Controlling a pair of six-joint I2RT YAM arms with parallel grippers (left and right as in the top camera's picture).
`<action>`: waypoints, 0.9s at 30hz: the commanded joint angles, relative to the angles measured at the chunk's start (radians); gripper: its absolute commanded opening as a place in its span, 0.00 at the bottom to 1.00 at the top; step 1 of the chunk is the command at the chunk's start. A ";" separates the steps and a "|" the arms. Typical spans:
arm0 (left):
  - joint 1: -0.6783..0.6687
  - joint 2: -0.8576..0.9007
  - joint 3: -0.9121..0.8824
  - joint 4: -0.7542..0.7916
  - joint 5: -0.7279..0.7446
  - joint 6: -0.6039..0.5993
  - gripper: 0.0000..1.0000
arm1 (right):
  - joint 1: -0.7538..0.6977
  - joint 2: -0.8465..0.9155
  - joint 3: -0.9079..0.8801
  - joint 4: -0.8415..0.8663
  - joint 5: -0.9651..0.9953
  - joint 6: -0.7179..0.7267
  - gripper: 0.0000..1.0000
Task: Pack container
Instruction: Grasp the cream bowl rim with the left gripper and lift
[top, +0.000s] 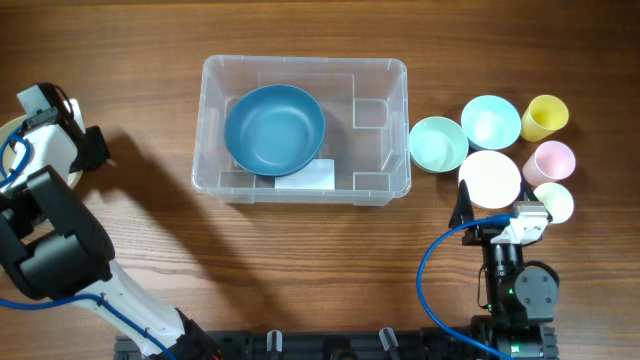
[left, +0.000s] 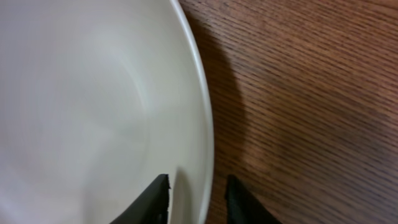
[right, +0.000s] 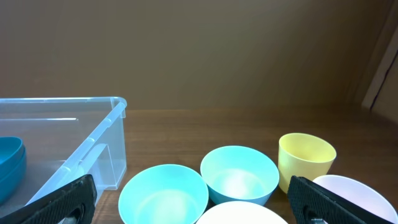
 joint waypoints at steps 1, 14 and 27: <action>0.007 0.011 -0.006 0.003 0.019 0.021 0.16 | -0.003 -0.005 -0.003 0.003 -0.013 -0.010 1.00; 0.001 0.003 -0.005 0.026 0.020 0.021 0.04 | -0.003 -0.005 -0.003 0.003 -0.013 -0.010 1.00; -0.172 -0.252 0.012 0.043 0.019 0.017 0.04 | -0.003 -0.005 -0.003 0.003 -0.013 -0.010 1.00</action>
